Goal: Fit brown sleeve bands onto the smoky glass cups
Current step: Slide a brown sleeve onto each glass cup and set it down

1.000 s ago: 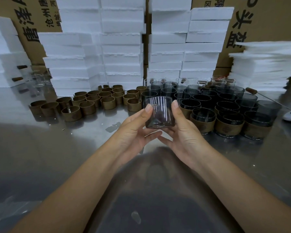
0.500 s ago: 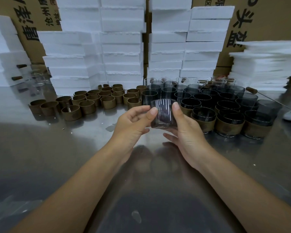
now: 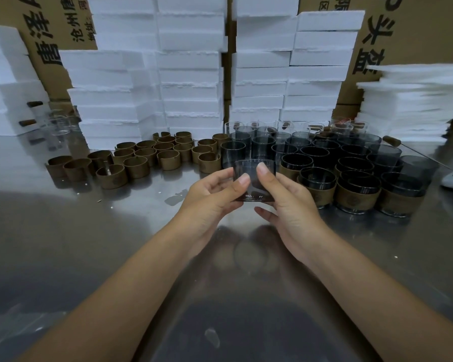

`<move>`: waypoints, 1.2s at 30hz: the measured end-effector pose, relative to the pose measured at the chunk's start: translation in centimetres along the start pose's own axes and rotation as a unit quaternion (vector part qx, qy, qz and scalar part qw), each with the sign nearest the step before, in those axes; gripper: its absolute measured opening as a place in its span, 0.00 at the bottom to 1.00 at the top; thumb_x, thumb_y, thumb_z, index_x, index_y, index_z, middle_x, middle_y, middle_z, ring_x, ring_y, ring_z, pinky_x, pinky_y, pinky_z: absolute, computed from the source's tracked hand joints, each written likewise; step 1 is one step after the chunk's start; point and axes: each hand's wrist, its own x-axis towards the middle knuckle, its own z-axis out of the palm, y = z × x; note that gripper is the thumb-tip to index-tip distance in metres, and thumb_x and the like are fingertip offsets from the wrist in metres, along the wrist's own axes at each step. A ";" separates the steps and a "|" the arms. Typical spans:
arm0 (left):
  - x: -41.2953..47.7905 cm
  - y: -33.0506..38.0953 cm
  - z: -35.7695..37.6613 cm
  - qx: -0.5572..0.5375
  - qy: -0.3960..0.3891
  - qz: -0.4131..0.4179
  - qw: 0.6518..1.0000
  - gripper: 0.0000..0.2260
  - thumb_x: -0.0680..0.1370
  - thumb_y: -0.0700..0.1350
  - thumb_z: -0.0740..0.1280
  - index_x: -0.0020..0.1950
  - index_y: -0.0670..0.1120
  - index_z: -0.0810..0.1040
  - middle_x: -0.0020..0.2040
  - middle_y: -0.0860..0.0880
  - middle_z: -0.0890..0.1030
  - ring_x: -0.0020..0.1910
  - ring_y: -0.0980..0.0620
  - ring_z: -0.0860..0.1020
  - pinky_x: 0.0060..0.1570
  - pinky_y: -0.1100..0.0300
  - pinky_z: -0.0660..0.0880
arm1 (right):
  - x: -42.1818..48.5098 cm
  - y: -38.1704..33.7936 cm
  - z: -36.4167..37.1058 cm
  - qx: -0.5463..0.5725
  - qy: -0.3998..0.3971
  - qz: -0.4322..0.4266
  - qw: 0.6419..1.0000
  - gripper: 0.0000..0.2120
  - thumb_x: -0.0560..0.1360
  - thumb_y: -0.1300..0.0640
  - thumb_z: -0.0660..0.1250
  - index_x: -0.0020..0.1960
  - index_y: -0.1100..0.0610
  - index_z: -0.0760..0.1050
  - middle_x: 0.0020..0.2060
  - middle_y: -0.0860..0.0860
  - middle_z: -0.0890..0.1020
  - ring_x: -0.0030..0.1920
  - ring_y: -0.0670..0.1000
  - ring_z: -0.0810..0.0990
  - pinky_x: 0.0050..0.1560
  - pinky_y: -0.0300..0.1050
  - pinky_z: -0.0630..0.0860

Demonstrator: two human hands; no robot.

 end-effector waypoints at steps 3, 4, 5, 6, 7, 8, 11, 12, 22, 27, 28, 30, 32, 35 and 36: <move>0.0 0.0 -0.1 -0.033 -0.019 -0.001 0.999 0.34 0.63 0.52 0.73 0.67 0.41 0.73 0.58 0.44 0.82 0.58 0.49 0.80 0.56 0.60 0.75 | 0.1 0.0 -0.2 0.018 -0.015 0.009 1.000 0.23 0.62 0.39 0.68 0.52 0.50 0.82 0.46 0.47 0.85 0.48 0.43 0.82 0.53 0.43 0.74; 0.1 0.0 -0.2 -0.046 -0.025 0.002 0.999 0.31 0.65 0.51 0.72 0.66 0.41 0.74 0.58 0.44 0.82 0.57 0.50 0.80 0.56 0.60 0.76 | 0.2 0.0 -0.3 0.029 -0.022 0.014 0.999 0.22 0.64 0.39 0.68 0.52 0.50 0.82 0.47 0.47 0.85 0.49 0.43 0.82 0.53 0.43 0.73; 0.1 0.1 -0.2 -0.058 -0.030 0.004 0.998 0.29 0.66 0.50 0.71 0.65 0.41 0.75 0.57 0.43 0.82 0.57 0.50 0.81 0.56 0.61 0.77 | 0.3 -0.1 -0.4 0.041 -0.029 0.019 0.999 0.21 0.65 0.40 0.67 0.52 0.50 0.82 0.48 0.47 0.85 0.49 0.44 0.82 0.54 0.43 0.74; 0.2 0.1 -0.3 -0.070 -0.034 0.005 0.997 0.29 0.66 0.50 0.71 0.65 0.40 0.75 0.58 0.43 0.82 0.56 0.50 0.81 0.55 0.62 0.77 | 0.4 -0.1 -0.5 0.056 -0.033 0.024 0.998 0.19 0.66 0.40 0.67 0.51 0.49 0.82 0.48 0.47 0.85 0.49 0.44 0.82 0.55 0.44 0.74; 0.2 0.2 -0.3 -0.079 -0.037 0.005 0.996 0.29 0.67 0.50 0.70 0.65 0.40 0.75 0.58 0.43 0.82 0.57 0.50 0.81 0.55 0.62 0.77 | 0.6 -0.1 -0.6 0.071 -0.037 0.029 0.996 0.19 0.66 0.41 0.67 0.51 0.49 0.82 0.47 0.47 0.85 0.48 0.44 0.82 0.56 0.44 0.74; 0.3 0.2 -0.4 -0.087 -0.037 0.006 0.995 0.29 0.67 0.50 0.70 0.65 0.40 0.75 0.58 0.43 0.82 0.56 0.50 0.81 0.55 0.63 0.77 | 0.7 -0.1 -0.7 0.085 -0.040 0.034 0.995 0.19 0.66 0.41 0.67 0.51 0.49 0.82 0.47 0.47 0.85 0.47 0.44 0.82 0.56 0.44 0.75; 0.5 0.1 -0.5 -0.101 -0.042 0.017 0.994 0.23 0.68 0.50 0.69 0.60 0.42 0.79 0.54 0.45 0.84 0.53 0.51 0.82 0.52 0.63 0.78 | 0.8 -0.2 -0.9 0.121 -0.049 0.045 0.990 0.18 0.65 0.42 0.67 0.51 0.49 0.81 0.45 0.45 0.85 0.45 0.44 0.82 0.54 0.42 0.76; 0.5 0.0 -0.6 -0.104 -0.048 0.021 0.993 0.20 0.69 0.51 0.69 0.58 0.43 0.80 0.53 0.45 0.84 0.52 0.51 0.82 0.51 0.63 0.78 | 0.7 -0.2 -0.9 0.128 -0.050 0.047 0.989 0.18 0.65 0.42 0.67 0.50 0.49 0.81 0.44 0.45 0.85 0.44 0.43 0.81 0.53 0.42 0.75; 0.3 0.0 -0.1 -0.032 0.007 0.048 0.998 0.24 0.66 0.57 0.70 0.58 0.46 0.80 0.53 0.45 0.84 0.53 0.50 0.82 0.52 0.59 0.77 | 0.5 0.1 -0.1 0.052 -0.027 0.042 0.997 0.25 0.66 0.34 0.59 0.51 0.49 0.80 0.50 0.49 0.85 0.51 0.47 0.82 0.55 0.48 0.76; 0.3 -0.2 -0.1 -0.001 0.058 0.049 0.997 0.21 0.65 0.56 0.71 0.54 0.49 0.81 0.50 0.49 0.85 0.53 0.51 0.82 0.49 0.60 0.76 | 0.2 0.0 0.2 0.009 0.011 0.011 1.000 0.28 0.65 0.37 0.63 0.57 0.52 0.79 0.51 0.50 0.85 0.52 0.49 0.83 0.57 0.49 0.77; 0.3 -0.2 0.0 0.001 0.049 0.047 0.998 0.23 0.64 0.57 0.72 0.56 0.49 0.80 0.50 0.50 0.85 0.52 0.52 0.82 0.49 0.60 0.76 | 0.2 0.1 0.3 0.002 0.019 0.009 1.000 0.30 0.64 0.37 0.65 0.60 0.53 0.77 0.52 0.50 0.84 0.54 0.49 0.83 0.57 0.49 0.77; 0.3 -0.3 0.2 0.015 0.032 0.052 0.998 0.26 0.63 0.59 0.74 0.57 0.49 0.79 0.50 0.52 0.84 0.51 0.54 0.82 0.50 0.58 0.76 | -0.1 0.1 0.5 -0.008 0.019 -0.001 1.000 0.32 0.61 0.38 0.68 0.61 0.53 0.76 0.52 0.48 0.84 0.55 0.45 0.82 0.57 0.48 0.77; 0.2 -0.4 0.4 0.022 0.022 0.052 0.998 0.30 0.61 0.61 0.75 0.58 0.48 0.79 0.52 0.51 0.84 0.53 0.53 0.82 0.51 0.57 0.77 | -0.2 0.0 0.5 -0.022 -0.002 -0.017 1.000 0.29 0.61 0.38 0.68 0.57 0.51 0.79 0.47 0.45 0.85 0.50 0.39 0.82 0.57 0.47 0.77; 0.1 -0.2 0.2 0.011 0.003 0.037 0.999 0.30 0.61 0.60 0.76 0.59 0.47 0.80 0.53 0.49 0.84 0.53 0.53 0.81 0.52 0.57 0.76 | -0.2 0.0 0.4 -0.021 -0.031 -0.014 0.999 0.23 0.61 0.38 0.69 0.51 0.50 0.82 0.42 0.42 0.85 0.45 0.37 0.81 0.58 0.48 0.74; 0.1 -0.1 0.1 0.004 -0.004 0.032 0.999 0.29 0.62 0.60 0.75 0.59 0.47 0.80 0.53 0.49 0.84 0.52 0.52 0.81 0.53 0.57 0.75 | -0.1 0.0 0.3 -0.018 -0.039 -0.012 0.999 0.23 0.60 0.38 0.69 0.50 0.49 0.83 0.42 0.42 0.85 0.45 0.37 0.81 0.58 0.48 0.73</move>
